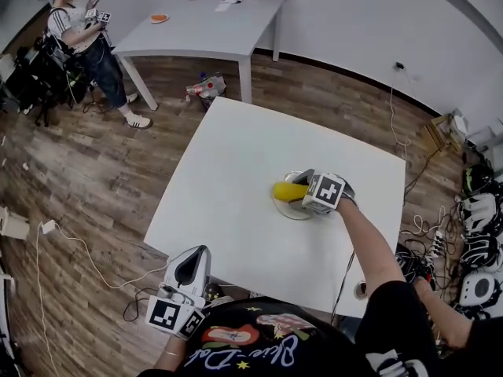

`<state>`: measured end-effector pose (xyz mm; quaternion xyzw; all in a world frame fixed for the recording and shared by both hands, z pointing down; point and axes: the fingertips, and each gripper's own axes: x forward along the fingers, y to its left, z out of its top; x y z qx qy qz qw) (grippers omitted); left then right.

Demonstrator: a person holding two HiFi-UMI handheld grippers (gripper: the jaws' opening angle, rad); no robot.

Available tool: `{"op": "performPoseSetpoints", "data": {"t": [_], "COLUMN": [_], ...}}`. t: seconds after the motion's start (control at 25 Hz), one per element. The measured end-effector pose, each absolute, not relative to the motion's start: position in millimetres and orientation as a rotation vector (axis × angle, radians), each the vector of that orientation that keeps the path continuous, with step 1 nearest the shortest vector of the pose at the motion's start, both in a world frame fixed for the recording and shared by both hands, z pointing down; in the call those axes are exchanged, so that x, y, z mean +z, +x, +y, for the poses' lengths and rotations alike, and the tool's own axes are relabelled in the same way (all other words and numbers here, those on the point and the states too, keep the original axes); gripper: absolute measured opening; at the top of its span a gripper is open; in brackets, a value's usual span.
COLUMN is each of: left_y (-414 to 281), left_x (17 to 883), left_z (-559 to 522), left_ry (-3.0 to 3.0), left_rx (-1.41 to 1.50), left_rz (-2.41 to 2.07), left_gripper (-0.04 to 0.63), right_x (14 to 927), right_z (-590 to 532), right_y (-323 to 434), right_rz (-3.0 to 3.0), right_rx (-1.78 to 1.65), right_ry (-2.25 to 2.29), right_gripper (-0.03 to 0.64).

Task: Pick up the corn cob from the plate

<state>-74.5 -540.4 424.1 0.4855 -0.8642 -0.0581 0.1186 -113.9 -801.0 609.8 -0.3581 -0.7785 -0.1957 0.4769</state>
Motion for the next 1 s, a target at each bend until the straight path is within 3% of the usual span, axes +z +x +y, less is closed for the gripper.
{"op": "performPoseSetpoints", "data": {"t": [0.2, 0.4, 0.64, 1.0], "left_y": [-77.9, -84.1, -82.7, -64.4], "left_x": [424.6, 406.7, 384.5, 384.0], "left_z": [-532.7, -540.3, -561.6, -581.7], "left_ry": [1.486, 1.69, 1.912, 2.057], "left_rx": [-0.167, -0.165, -0.12, -0.1], "left_rz": [-2.51, -2.495, -2.423, -2.266], "left_gripper": [-0.002, -0.002, -0.002, -0.002], "right_x": [589.9, 506.2, 410.5, 405.4], "right_z": [-791.6, -773.2, -743.7, -733.6], "right_y": [-116.7, -108.1, -58.7, 21.5], "right_rz": [-2.121, -2.618, -2.957, -3.048], "right_rx": [-0.322, 0.14, 0.348, 0.542], "right_ry": [-0.701, -0.497, -0.321, -0.025], "right_gripper": [0.262, 0.262, 0.262, 0.262]}}
